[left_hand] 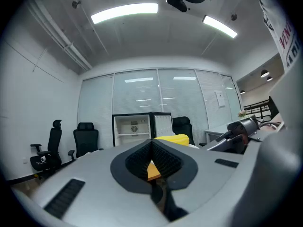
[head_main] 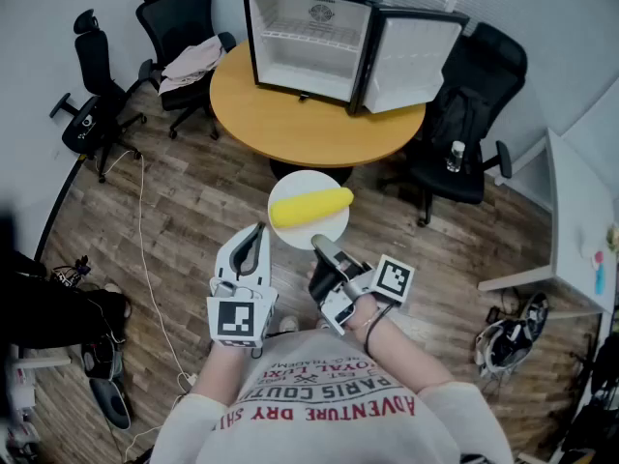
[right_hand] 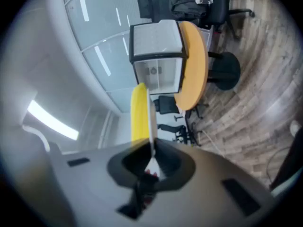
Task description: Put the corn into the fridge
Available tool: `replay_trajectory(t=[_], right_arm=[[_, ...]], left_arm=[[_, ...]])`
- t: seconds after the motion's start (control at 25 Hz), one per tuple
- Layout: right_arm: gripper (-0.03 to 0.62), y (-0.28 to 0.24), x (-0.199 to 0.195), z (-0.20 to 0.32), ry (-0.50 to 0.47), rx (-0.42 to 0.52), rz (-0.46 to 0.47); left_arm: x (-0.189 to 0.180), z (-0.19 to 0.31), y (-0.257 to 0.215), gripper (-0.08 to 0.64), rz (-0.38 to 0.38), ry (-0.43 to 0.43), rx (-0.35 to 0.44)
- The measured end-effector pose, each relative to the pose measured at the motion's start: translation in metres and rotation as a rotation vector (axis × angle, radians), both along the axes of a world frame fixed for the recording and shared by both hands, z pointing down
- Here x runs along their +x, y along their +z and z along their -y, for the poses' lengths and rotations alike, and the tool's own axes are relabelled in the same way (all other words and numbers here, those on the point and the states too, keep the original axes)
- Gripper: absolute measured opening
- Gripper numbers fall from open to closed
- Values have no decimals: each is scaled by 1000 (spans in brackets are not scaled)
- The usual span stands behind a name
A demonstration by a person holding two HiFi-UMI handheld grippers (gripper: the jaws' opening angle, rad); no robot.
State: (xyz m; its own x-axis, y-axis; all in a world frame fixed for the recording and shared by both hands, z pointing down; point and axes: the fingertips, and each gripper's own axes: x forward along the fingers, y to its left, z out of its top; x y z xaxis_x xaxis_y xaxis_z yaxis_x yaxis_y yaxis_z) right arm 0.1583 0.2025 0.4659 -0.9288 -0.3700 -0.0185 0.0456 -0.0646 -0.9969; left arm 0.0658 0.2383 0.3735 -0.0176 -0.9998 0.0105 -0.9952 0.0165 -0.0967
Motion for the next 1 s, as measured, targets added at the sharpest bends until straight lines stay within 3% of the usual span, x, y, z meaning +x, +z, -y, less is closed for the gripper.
replay_trajectory(t=[0.12,0.56,0.72,1.0], right_arm=[[40,1,-3,0,-2,-2,3],[40,3,-14,-2,-13,39,-47],[38,2,-48,-9,-2,44,-51],[38,6,-80,-6,5,30,-62]], left_arm=[[1,1,2,25,-35,-5,-5],[-9,-3,9,25,-53,-1,-15],[-46,-11,11,25,-25,16,-6],[-78,-13,16,25,-55,7,-17]])
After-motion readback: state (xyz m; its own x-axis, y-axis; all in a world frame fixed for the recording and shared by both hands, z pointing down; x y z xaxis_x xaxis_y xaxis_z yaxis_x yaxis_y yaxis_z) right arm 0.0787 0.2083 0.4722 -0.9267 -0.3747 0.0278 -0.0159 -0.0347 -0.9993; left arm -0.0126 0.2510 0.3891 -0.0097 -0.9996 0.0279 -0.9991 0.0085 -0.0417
